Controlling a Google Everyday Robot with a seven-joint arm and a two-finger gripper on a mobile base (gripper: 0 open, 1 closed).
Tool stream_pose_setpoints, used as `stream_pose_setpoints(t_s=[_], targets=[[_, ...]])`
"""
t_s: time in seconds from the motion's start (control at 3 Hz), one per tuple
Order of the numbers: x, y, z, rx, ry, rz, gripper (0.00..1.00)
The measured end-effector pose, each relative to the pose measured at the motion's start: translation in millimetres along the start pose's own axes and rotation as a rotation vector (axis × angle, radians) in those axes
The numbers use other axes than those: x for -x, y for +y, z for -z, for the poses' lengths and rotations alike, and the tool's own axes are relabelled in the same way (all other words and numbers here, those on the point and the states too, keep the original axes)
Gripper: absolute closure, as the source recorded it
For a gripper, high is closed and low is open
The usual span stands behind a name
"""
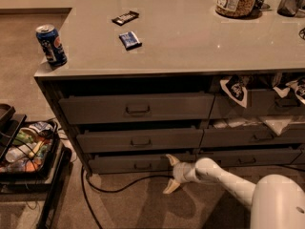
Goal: Open bottom drawer
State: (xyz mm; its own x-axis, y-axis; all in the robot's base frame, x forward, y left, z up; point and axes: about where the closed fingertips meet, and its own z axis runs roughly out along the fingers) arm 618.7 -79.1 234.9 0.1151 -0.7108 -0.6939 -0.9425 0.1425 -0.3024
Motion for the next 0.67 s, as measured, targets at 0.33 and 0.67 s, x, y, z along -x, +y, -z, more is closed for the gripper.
stream_pose_setpoints(t_s=[0.33,0.67], targets=[[-20.2,-34.3,-16.5,-0.033,-0.048,0.008,0.00],[-20.2,-34.2,-16.5,-0.033,-0.048,0.008,0.00]])
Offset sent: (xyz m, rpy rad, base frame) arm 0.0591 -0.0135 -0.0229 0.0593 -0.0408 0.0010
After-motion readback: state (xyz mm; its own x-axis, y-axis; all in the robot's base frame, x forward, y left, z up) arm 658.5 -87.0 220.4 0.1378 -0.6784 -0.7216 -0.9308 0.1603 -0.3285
